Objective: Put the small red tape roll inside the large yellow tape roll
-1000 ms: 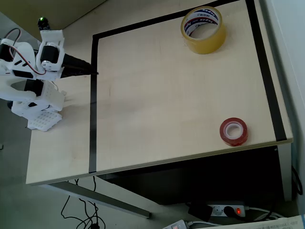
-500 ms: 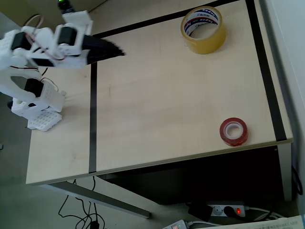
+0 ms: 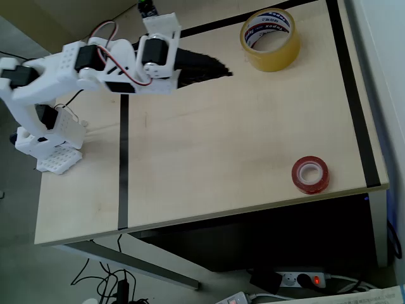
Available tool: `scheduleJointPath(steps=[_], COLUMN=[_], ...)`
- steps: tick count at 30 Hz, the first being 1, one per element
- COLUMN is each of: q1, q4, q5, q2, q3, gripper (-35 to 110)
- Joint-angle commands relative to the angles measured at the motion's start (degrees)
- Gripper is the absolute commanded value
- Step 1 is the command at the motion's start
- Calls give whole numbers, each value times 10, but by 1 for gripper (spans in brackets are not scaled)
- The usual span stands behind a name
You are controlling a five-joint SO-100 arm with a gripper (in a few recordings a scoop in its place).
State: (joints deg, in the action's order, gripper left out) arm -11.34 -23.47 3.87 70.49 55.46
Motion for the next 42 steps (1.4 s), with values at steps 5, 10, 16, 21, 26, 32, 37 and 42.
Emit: scheduleJointPath(steps=[5,10,16,21,26,32,37,42], q1=[0,-3,-29,-56,-71,-61,-46,-44], q4=[-98,-59,5,50,87,127,157,185], q5=[28,25,22,20,11,3,-10,-13], q2=[-201,-209,-255,-315,-387,-443,-479,-513], q3=[-505,-495,-495,-496,-510,-519,-518,-512], gripper=[0,0,0,0,0,0,0,0])
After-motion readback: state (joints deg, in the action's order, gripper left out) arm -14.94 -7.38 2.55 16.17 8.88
